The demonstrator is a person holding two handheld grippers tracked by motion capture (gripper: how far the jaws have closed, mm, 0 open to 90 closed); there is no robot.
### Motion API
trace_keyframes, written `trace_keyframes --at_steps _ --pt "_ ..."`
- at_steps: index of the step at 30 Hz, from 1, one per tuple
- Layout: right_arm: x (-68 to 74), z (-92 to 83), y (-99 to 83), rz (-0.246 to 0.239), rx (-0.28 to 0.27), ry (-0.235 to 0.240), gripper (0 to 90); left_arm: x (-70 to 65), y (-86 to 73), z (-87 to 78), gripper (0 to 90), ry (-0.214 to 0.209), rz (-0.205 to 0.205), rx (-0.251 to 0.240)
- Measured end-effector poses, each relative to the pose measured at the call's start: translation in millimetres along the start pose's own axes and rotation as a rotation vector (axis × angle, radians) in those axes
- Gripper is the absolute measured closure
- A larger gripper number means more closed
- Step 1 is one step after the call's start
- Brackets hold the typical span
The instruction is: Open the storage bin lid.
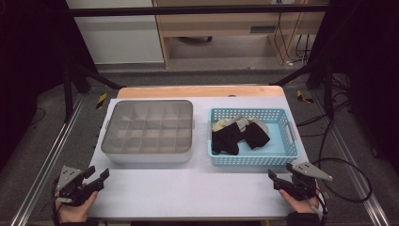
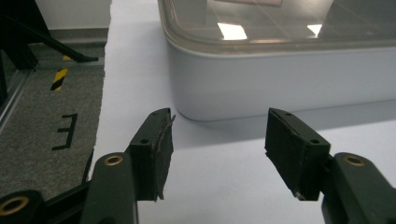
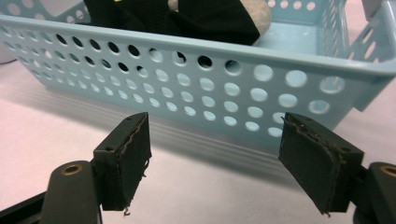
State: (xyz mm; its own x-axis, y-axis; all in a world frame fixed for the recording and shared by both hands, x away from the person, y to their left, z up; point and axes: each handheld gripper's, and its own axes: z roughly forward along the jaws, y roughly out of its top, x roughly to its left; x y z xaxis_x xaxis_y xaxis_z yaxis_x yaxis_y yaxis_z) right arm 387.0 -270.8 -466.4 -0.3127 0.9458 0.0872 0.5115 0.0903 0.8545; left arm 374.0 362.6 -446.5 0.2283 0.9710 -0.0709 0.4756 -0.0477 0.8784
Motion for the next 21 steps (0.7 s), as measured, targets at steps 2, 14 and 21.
trace_keyframes --at_steps 2,14,21 --pt "2.6 -1.3 1.7 -0.011 -0.004 -0.002 25.0 0.3 2.1 -4.2 42.8 0.004 0.0 -0.019" --pt "17.0 -7.0 12.7 0.004 -0.03 0.034 25.6 1.7 17.0 -12.1 36.8 -0.019 -0.019 -0.037" --pt "29.6 -7.0 19.9 -0.018 -0.039 0.071 25.1 3.7 24.2 -16.0 34.6 -0.023 -0.022 -0.041"
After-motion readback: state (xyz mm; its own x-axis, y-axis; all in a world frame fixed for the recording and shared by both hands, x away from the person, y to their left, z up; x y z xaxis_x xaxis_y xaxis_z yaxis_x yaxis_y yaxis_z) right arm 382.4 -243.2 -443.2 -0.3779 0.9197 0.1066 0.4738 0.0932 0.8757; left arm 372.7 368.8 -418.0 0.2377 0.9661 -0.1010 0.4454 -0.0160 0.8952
